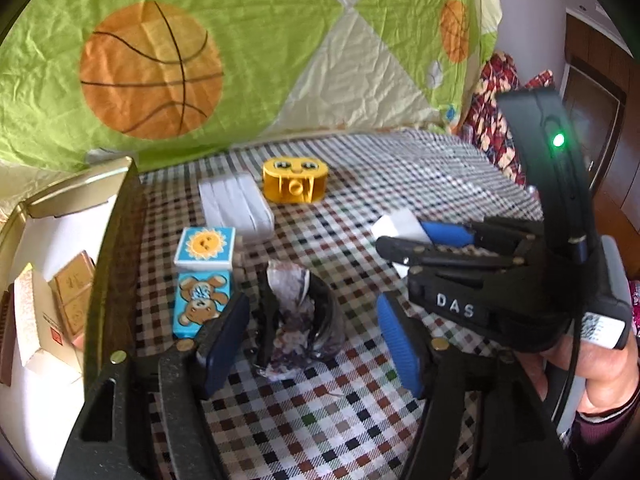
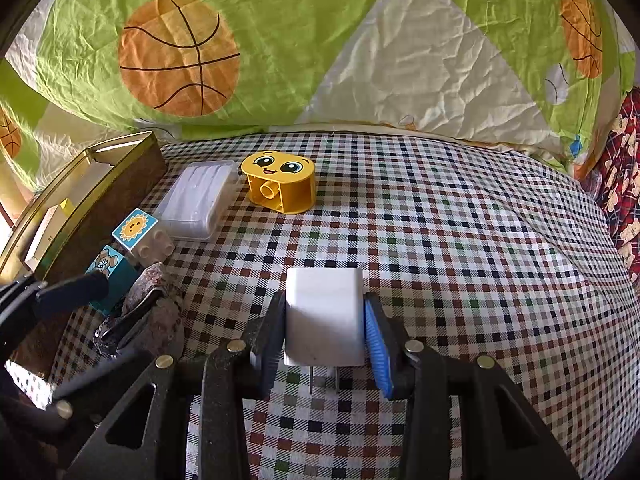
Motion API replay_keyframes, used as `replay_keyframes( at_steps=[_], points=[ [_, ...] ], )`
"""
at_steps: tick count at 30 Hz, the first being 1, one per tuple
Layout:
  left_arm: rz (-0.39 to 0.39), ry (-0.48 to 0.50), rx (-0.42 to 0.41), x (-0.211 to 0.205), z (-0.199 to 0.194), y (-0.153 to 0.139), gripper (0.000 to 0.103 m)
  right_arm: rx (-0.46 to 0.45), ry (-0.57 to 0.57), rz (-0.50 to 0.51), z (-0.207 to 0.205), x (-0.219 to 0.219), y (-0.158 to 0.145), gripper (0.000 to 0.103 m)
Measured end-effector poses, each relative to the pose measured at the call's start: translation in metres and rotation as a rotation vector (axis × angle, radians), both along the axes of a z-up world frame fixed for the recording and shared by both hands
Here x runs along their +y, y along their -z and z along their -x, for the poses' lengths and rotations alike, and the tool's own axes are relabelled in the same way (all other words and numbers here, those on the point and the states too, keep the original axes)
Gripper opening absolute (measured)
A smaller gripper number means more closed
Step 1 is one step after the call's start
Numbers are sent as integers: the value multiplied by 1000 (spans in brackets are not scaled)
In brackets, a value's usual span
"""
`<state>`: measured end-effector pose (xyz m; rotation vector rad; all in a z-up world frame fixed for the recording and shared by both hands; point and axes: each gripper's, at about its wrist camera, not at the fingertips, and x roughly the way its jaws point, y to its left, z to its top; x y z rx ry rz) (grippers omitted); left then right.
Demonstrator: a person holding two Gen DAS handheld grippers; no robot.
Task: Organize rigid objects
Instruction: 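Close the left gripper on the dark foil-wrapped item and lift it, then carry the foil-wrapped item toward the tin while the right gripper carries the charger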
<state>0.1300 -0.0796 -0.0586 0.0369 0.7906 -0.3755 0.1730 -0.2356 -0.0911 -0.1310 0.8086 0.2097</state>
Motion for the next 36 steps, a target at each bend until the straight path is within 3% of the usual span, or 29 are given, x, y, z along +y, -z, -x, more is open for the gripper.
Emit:
replay_keyframes(
  at_steps=[4, 6, 10, 26, 36],
  points=[
    [-8, 34, 34, -5, -3, 5, 57, 13, -3, 7, -2, 1, 1, 40],
    [-29, 76, 122, -15, -11, 17, 56, 29, -9, 18, -4, 3, 3, 40],
    [-3, 50, 109, -11, -10, 13, 43, 28, -12, 2, -4, -1, 2, 40],
    [16, -33, -87, 3, 10, -11, 42, -58, -16, -40, 8, 1, -10, 40],
    [34, -72, -155, 6, 18, -11, 42, -137, 4, -45, 19, -2, -18, 40]
  ],
)
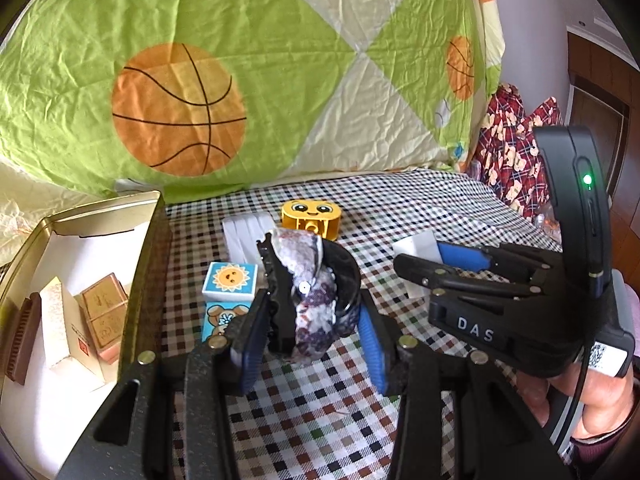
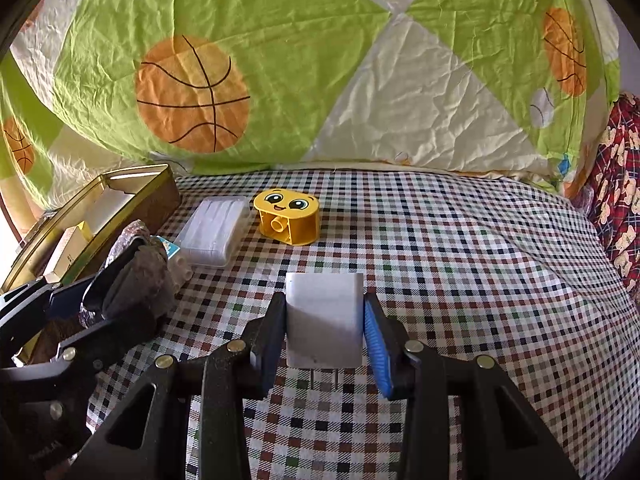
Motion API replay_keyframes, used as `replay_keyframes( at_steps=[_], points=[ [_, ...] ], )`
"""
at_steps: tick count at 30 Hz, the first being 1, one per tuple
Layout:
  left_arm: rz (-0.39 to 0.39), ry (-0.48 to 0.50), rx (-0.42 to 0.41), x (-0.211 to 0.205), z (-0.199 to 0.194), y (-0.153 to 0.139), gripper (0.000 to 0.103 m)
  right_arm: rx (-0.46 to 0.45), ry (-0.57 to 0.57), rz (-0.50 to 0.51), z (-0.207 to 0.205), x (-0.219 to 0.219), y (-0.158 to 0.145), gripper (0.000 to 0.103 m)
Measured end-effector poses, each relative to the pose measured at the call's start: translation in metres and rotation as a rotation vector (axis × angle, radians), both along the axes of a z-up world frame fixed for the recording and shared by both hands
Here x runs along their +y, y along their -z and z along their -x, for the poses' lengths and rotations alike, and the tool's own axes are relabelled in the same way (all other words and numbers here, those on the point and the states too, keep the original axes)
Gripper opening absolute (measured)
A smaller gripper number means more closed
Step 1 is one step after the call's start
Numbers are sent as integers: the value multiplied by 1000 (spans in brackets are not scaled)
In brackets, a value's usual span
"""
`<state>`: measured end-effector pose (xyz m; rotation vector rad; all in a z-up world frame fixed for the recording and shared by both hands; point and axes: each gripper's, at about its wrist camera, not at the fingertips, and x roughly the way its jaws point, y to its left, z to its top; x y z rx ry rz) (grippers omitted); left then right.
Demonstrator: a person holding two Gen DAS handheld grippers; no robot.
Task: Organize rigid objects
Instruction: 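Carry the foil-wrapped item toward the tin while the right gripper carries the charger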
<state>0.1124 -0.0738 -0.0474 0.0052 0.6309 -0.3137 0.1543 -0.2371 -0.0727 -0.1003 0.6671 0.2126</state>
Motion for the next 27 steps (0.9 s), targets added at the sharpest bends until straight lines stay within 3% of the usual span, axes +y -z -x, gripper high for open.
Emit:
replay_keyframes(
  at_steps=[27],
  points=[
    [-10, -69, -98, 2, 15, -7, 42, -216, 2, -26, 34, -6, -20, 40]
  ],
)
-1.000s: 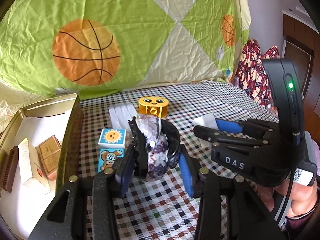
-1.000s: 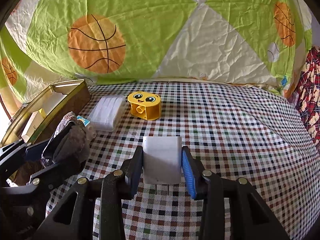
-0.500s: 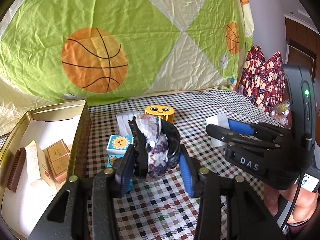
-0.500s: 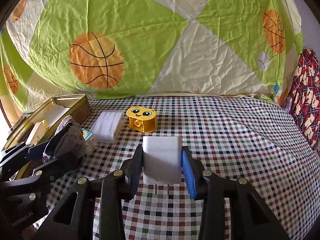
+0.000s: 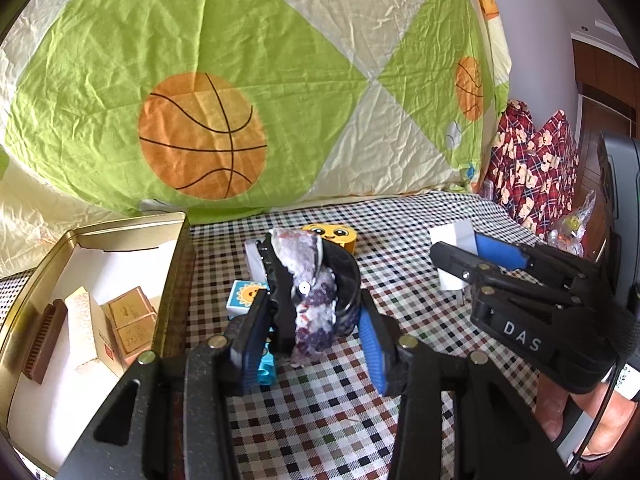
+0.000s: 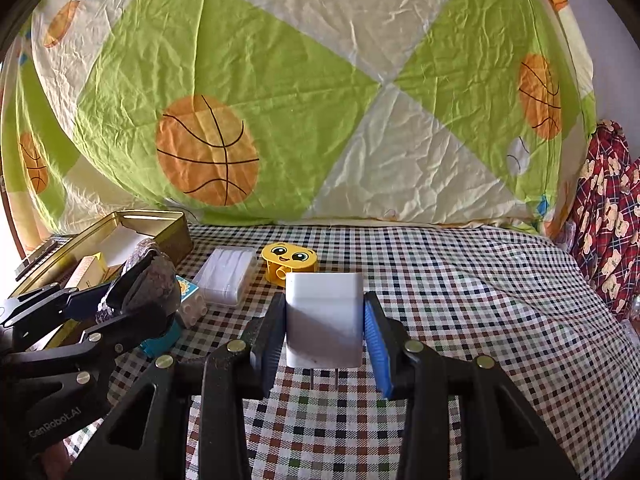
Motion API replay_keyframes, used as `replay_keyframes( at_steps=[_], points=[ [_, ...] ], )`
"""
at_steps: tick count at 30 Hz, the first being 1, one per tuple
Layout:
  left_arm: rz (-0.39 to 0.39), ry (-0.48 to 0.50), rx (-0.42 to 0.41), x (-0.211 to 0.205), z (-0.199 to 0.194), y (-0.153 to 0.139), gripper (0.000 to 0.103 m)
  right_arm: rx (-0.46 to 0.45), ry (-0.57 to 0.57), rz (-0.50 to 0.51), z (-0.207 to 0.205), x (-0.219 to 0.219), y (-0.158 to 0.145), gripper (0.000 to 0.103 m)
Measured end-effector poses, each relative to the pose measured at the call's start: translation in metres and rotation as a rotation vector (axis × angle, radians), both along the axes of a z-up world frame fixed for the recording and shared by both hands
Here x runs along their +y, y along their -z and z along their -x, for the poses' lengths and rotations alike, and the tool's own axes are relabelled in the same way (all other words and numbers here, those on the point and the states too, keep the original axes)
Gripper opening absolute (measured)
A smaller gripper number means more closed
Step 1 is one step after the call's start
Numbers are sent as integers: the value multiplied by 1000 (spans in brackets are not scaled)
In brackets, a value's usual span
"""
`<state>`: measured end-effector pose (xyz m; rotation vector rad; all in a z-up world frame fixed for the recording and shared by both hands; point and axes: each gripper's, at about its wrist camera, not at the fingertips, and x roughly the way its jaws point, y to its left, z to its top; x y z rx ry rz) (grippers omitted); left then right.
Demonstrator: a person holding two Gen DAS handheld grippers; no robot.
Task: Organize rigid objects
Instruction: 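Carry the foil-wrapped item toward the tin while the right gripper carries the charger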
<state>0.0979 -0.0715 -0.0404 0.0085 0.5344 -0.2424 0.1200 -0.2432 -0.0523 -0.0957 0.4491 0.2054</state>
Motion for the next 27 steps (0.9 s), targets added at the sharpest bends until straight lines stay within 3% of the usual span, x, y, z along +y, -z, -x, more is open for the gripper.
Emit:
replay_keyframes(
  at_steps=[27],
  points=[
    [-4, -49, -110, 4, 24, -10, 42, -121, -20, -14, 26, -1, -9, 40]
  ],
)
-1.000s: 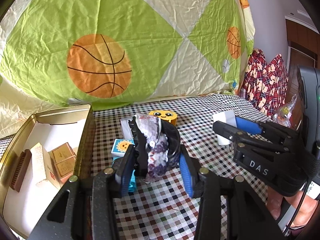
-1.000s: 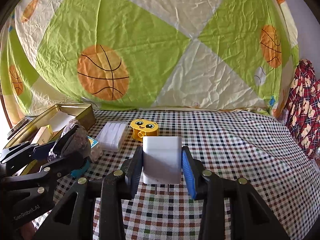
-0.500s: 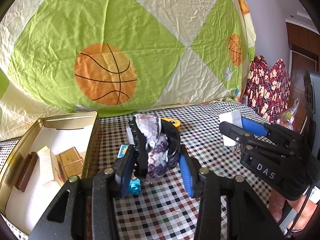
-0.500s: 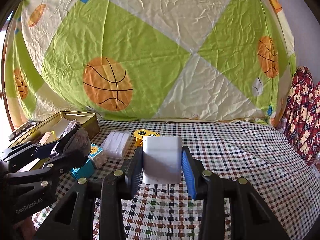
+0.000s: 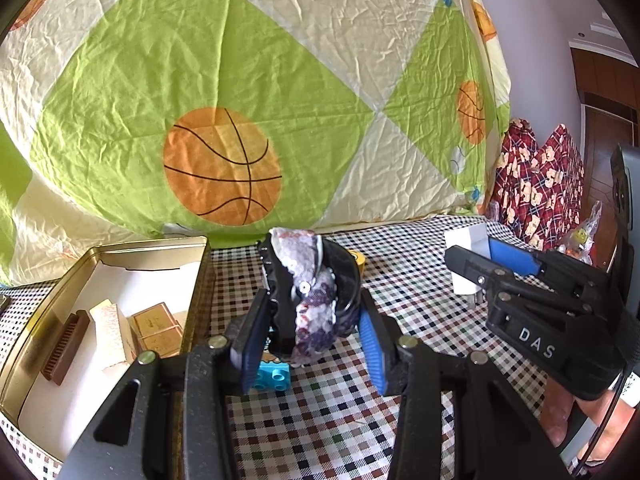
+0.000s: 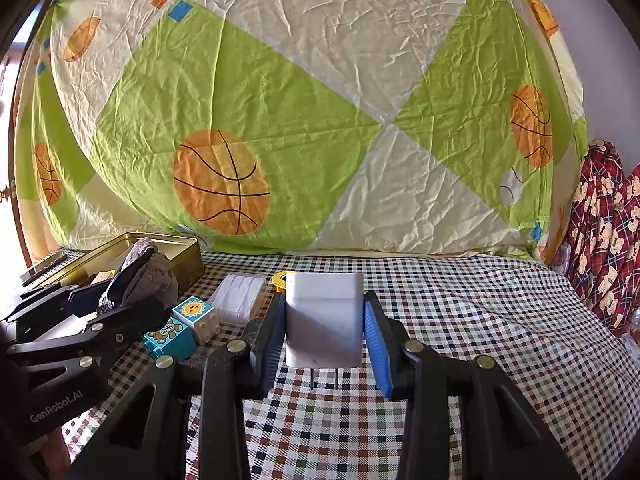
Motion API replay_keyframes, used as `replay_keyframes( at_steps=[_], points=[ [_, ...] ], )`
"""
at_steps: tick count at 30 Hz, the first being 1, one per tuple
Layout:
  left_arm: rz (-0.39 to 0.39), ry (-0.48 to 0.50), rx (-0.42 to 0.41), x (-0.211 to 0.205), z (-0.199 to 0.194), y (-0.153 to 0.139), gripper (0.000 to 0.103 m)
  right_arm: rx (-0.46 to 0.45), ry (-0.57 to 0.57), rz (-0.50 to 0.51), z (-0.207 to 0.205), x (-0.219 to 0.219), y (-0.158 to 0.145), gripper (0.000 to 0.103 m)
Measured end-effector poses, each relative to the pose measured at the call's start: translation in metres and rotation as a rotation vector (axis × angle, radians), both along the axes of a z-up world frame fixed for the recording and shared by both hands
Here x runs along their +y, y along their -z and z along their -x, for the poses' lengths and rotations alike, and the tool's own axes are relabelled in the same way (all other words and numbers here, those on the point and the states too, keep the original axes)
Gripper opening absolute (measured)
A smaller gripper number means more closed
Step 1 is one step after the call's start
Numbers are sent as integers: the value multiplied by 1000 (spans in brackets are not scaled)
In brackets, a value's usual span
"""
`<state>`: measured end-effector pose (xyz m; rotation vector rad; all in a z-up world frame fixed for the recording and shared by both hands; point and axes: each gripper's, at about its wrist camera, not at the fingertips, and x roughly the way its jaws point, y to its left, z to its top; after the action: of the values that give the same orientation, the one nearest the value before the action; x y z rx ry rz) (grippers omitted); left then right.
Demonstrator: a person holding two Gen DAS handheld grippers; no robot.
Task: Organize rigid objects
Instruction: 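Carry the foil-wrapped item toward the tin while the right gripper carries the charger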
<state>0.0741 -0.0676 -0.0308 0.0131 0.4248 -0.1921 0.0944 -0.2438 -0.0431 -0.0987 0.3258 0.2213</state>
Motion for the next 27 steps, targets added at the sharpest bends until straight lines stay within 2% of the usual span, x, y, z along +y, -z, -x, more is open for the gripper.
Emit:
replay_keyframes(
  at_steps=[27],
  points=[
    [-46, -37, -95, -3, 23, -7, 42, -75, -5, 6, 18, 1, -5, 40]
  ],
)
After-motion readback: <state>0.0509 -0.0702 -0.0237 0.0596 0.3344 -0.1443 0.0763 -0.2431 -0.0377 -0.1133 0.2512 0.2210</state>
